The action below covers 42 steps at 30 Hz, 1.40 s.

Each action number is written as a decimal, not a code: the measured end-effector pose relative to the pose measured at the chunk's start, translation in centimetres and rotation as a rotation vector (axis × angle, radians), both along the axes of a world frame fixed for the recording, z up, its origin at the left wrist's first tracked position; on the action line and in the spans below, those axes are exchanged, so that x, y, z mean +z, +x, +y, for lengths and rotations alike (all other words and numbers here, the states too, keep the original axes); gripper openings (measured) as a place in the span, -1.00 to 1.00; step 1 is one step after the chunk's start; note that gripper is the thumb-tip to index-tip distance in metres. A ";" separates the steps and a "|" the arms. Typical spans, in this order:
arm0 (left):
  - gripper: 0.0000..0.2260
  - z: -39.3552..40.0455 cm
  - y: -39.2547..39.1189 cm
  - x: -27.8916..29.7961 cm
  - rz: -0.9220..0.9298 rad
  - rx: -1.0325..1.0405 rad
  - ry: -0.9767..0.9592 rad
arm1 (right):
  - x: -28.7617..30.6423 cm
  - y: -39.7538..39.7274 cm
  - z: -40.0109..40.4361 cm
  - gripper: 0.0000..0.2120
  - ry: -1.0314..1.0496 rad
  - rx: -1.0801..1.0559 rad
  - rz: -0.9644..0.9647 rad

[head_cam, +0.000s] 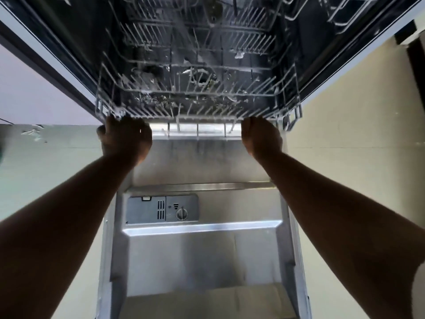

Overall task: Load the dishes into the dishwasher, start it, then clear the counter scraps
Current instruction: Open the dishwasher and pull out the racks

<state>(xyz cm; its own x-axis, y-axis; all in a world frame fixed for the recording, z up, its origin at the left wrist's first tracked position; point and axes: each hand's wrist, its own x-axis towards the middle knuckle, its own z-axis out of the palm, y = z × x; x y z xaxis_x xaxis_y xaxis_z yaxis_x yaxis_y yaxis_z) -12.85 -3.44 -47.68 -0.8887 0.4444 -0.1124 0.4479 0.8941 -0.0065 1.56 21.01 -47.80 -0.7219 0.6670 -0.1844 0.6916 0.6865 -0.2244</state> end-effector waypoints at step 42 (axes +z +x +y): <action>-0.25 -18.3 25.2 -0.2 -0.455 -0.383 -0.158 | 1.1 26.3 -15.8 -0.68 -0.357 0.151 -0.553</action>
<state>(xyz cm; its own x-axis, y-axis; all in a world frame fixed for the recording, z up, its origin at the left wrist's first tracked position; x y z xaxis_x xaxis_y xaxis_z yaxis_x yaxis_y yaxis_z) 12.30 -21.76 -47.89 -0.5164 0.6697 -0.5337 0.7262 0.6728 0.1416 27.89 5.17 -46.67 -0.5384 0.3960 -0.7438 0.6723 0.7340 -0.0959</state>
